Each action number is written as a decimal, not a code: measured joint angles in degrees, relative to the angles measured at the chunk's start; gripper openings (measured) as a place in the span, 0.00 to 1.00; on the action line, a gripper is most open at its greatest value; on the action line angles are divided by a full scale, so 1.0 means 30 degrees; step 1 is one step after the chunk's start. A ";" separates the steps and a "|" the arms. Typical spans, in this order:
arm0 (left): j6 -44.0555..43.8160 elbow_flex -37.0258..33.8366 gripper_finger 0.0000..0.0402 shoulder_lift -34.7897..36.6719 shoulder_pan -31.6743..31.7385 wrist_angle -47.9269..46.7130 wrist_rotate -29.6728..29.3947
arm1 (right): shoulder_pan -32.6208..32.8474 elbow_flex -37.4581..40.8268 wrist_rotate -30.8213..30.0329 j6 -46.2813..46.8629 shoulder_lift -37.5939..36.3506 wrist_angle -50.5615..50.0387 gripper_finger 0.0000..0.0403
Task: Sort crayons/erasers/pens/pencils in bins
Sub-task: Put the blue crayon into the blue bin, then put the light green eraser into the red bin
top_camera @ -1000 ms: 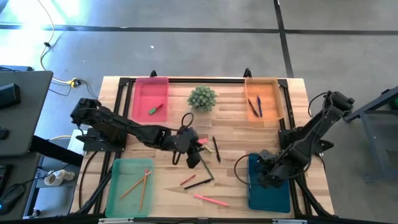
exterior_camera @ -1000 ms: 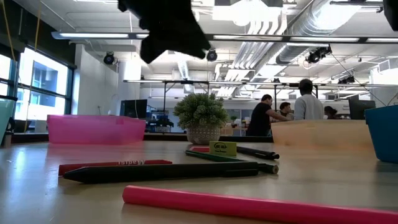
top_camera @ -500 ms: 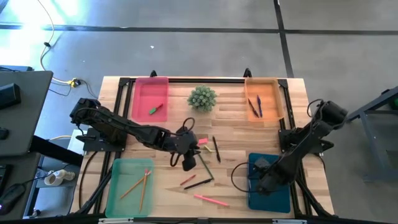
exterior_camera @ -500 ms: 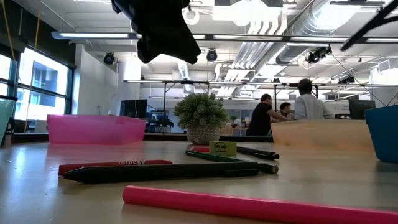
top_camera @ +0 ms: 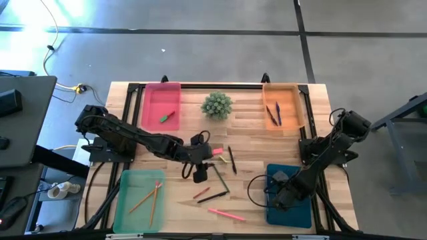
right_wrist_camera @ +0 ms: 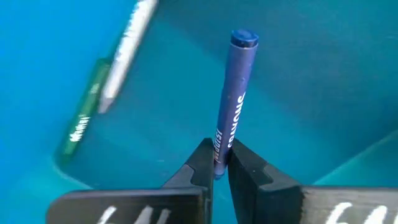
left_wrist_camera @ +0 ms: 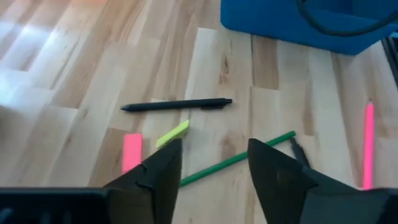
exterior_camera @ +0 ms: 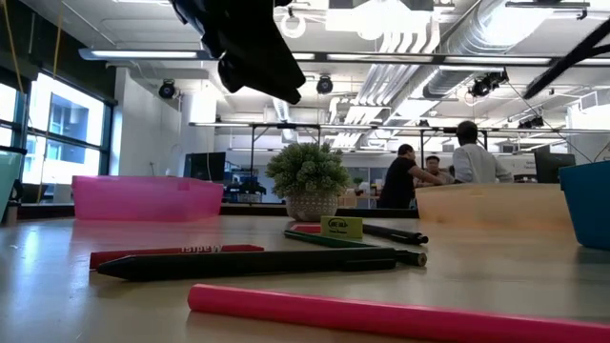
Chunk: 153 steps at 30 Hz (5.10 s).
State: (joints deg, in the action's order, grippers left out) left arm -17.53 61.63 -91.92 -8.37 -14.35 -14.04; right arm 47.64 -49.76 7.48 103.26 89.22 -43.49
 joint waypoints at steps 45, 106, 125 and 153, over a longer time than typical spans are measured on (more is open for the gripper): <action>0.6574 0.1501 0.43 -0.3413 0.3567 0.1293 0.4481 | -0.1338 0.0000 -0.7062 -0.0477 -0.5317 -0.1018 0.37; 0.8290 0.1501 0.20 -0.7898 0.2405 0.3716 0.3738 | -0.1533 0.0000 -0.6938 -0.0561 -0.5309 -0.0705 0.37; 0.9185 0.3196 0.42 -0.7664 0.2668 0.0117 0.4151 | -0.1530 0.0000 -0.7024 -0.1078 -0.5309 -0.0719 0.37; 0.6545 0.3228 0.29 -0.8699 0.3375 0.1026 0.3622 | -0.1530 0.0000 -0.7808 -0.1086 -0.5302 -0.0718 0.37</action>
State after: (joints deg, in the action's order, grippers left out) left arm 2.11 71.31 -118.02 1.76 -11.27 -3.18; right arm 43.05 -49.76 -15.94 100.01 73.32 -45.65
